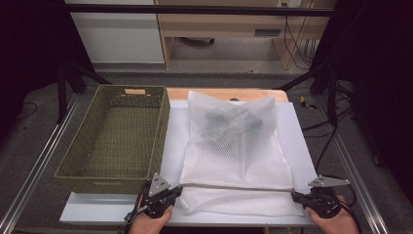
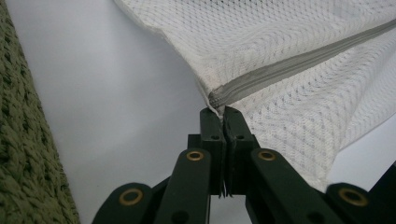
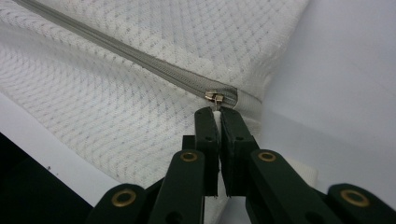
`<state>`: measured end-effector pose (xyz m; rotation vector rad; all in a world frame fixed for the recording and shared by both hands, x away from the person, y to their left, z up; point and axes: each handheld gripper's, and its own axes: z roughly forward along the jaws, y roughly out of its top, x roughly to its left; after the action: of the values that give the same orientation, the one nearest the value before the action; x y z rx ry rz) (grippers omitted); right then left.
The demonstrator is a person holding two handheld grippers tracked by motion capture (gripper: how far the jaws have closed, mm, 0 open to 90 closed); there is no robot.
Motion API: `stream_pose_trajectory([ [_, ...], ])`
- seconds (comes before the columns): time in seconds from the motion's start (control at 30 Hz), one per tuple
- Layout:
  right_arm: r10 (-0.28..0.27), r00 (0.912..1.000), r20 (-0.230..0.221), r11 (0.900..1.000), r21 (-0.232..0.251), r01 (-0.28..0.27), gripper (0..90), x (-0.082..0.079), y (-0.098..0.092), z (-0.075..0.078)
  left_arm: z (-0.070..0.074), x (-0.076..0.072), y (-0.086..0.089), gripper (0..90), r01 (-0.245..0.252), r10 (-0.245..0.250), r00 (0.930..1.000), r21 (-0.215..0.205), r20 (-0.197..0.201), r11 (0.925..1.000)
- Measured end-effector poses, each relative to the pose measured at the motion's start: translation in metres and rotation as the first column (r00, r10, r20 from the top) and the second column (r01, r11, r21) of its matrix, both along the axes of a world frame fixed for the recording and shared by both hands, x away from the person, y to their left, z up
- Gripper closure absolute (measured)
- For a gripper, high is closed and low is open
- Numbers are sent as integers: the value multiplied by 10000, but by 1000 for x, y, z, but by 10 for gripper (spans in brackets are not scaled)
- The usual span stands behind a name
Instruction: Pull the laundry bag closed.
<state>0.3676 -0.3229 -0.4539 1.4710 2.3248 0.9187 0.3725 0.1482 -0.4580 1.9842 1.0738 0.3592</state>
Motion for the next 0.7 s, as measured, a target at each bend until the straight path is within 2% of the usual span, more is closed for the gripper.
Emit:
stream_pose_trajectory([
  [0.2, -104, 9999, -11, 9999, -42, 104, 870, 0, -2, 0, -1, 0, 0, 889, -49, 49, 10000, 45, -18, 10000],
  [0.7, -347, 9994, 19, 9994, -28, 347, 869, 0, -9, -1, -6, -4, -6, 888, 243, -243, 9995, 15, -200, 9997],
])
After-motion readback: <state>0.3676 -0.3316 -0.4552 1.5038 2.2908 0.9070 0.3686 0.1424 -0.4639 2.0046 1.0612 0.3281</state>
